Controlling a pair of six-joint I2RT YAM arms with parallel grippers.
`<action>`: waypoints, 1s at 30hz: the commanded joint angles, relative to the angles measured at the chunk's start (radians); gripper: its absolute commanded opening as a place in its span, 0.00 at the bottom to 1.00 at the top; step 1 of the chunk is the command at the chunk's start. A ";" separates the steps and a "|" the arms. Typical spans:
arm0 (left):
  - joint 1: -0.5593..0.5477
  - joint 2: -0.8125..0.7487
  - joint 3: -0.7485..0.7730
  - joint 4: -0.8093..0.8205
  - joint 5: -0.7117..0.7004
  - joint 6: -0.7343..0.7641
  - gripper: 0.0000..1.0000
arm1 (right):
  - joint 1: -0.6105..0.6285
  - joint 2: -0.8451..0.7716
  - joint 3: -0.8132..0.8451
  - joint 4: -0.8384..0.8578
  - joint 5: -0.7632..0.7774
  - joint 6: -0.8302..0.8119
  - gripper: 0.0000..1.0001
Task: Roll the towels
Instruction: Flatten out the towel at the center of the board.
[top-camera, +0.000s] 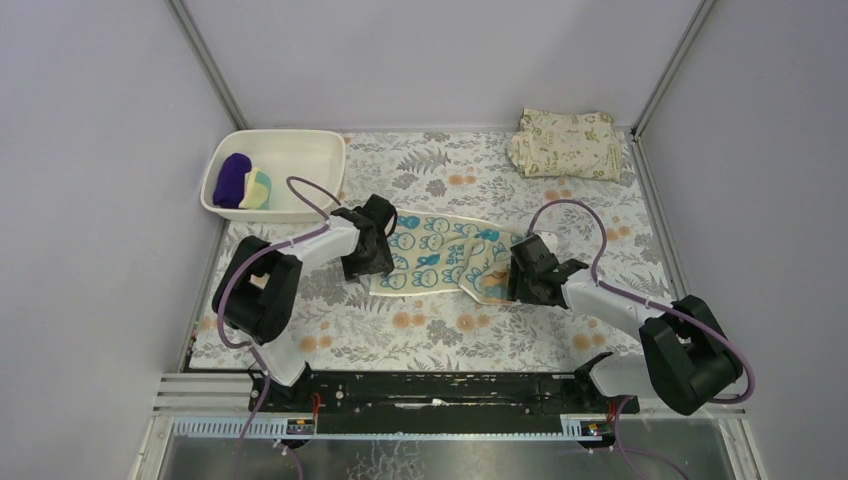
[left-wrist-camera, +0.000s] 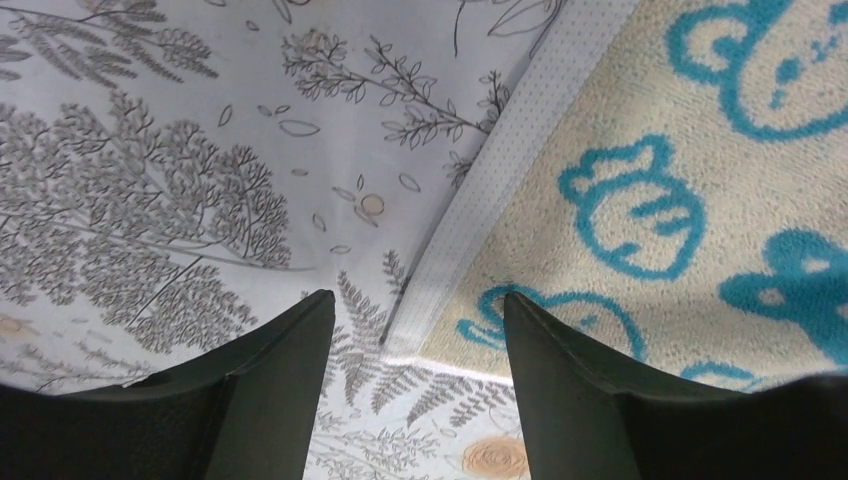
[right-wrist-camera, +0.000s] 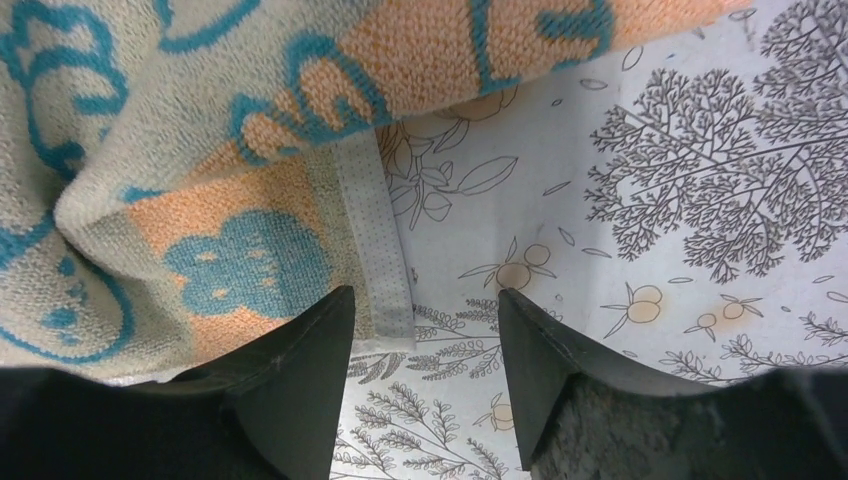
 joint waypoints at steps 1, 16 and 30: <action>0.002 -0.078 -0.005 -0.063 -0.011 0.019 0.63 | -0.005 -0.002 0.034 -0.039 -0.047 0.031 0.61; -0.012 -0.090 -0.059 -0.028 0.065 0.021 0.68 | -0.003 0.139 0.057 -0.118 -0.080 0.002 0.50; -0.033 -0.025 -0.059 -0.019 0.053 0.026 0.69 | -0.003 0.128 0.032 -0.116 -0.092 0.013 0.21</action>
